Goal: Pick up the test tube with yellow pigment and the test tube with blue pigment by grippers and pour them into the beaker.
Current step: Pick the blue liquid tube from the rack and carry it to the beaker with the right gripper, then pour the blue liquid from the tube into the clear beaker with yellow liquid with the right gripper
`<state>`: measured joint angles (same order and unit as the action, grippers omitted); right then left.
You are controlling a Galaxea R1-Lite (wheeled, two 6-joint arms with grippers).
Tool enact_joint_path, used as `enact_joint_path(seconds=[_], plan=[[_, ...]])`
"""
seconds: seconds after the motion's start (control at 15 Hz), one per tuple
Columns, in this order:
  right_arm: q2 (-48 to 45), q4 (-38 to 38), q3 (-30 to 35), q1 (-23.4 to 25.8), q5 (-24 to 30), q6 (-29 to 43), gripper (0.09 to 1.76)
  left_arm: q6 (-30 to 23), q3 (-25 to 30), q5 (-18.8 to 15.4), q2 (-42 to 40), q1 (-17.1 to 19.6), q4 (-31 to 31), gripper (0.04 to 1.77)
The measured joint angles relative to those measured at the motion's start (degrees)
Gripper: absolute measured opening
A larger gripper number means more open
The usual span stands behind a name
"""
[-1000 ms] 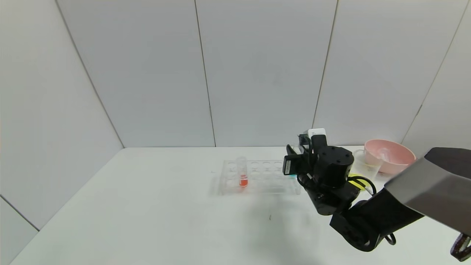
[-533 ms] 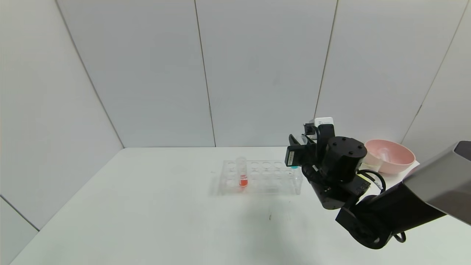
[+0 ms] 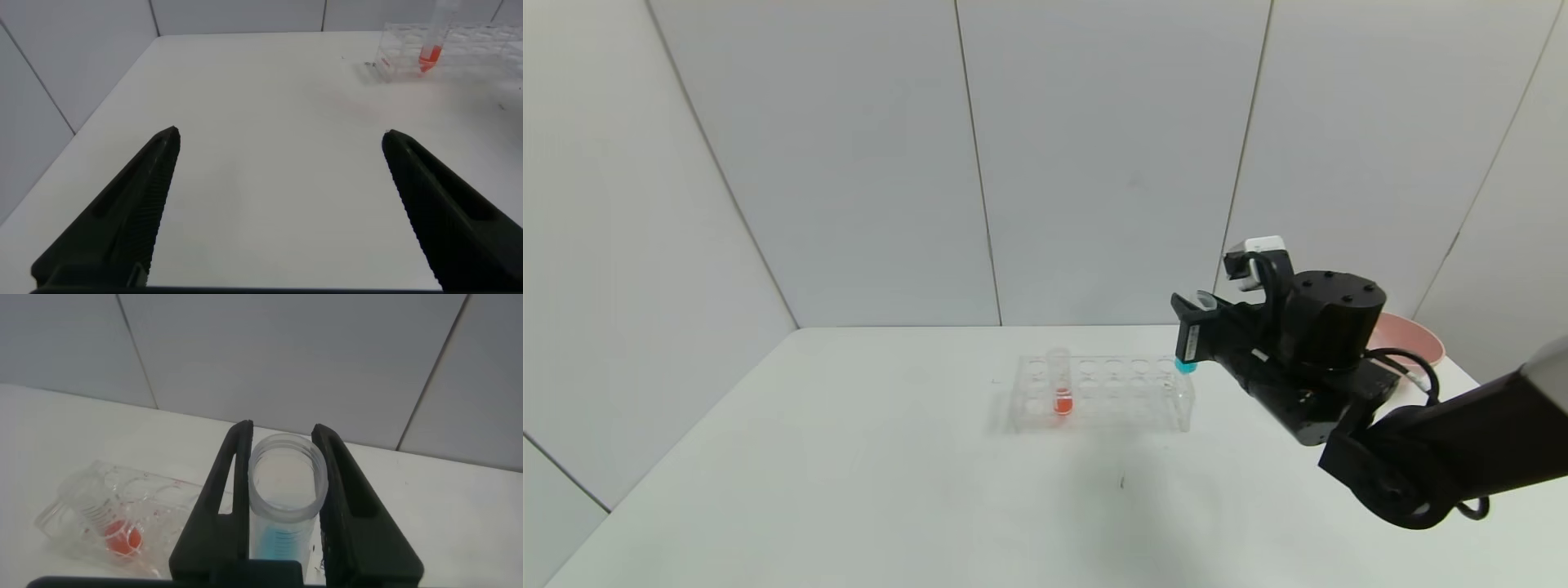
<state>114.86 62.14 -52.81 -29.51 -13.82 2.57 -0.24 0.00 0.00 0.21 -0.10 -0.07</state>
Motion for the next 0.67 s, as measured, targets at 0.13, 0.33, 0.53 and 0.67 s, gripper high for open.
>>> enact_joint_path(seconds=[0.13,0.33,0.53,0.67], plan=[[-4.0,-4.8,1.6,3.7,9.3,0.5,0.55,0.0,0.0,0.0,0.0,0.0,0.0,1.76],[-9.9,-11.0,5.4,11.3,25.3,0.4,0.55,0.0,0.0,0.0,0.0,0.0,0.0,1.76],[-14.0,-18.2,6.8,19.4,36.6,-0.7,0.55,0.0,0.0,0.0,0.0,0.0,0.0,1.76],[-15.3,-22.6,6.8,24.8,42.6,-5.4,0.55,0.0,0.0,0.0,0.0,0.0,0.0,1.76]])
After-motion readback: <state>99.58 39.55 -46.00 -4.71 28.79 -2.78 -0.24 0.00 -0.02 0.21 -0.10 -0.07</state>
